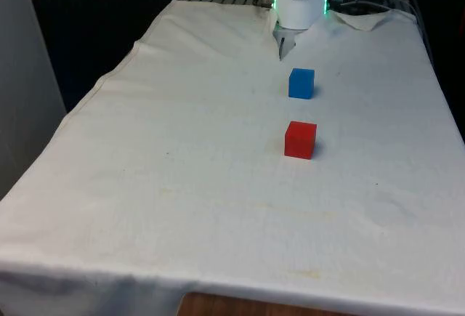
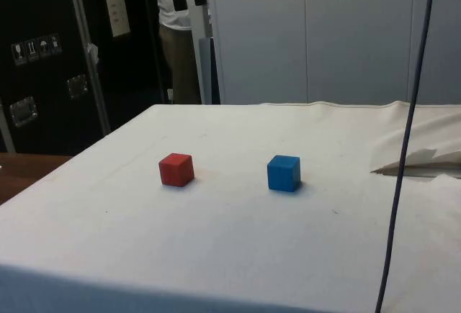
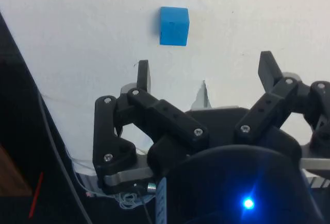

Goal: Stack the two cubes.

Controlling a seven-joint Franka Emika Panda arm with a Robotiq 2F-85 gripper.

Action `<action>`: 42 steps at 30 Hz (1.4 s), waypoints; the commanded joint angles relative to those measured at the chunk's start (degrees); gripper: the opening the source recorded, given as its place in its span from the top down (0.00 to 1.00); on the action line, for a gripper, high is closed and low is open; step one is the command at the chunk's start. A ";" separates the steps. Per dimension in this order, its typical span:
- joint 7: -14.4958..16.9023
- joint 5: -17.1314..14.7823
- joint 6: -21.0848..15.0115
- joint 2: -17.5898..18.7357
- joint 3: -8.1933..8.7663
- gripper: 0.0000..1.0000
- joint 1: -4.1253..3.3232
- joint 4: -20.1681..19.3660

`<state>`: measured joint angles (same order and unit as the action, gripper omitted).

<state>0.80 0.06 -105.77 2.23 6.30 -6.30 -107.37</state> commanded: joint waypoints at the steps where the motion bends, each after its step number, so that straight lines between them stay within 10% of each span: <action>1: -0.57 0.52 -0.46 -1.09 -0.23 0.00 -0.23 -1.15; 42: -4.41 2.46 -10.89 -17.02 -3.84 0.00 -0.11 -23.15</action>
<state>-3.67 2.46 -116.94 -15.18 2.46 -6.42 -131.04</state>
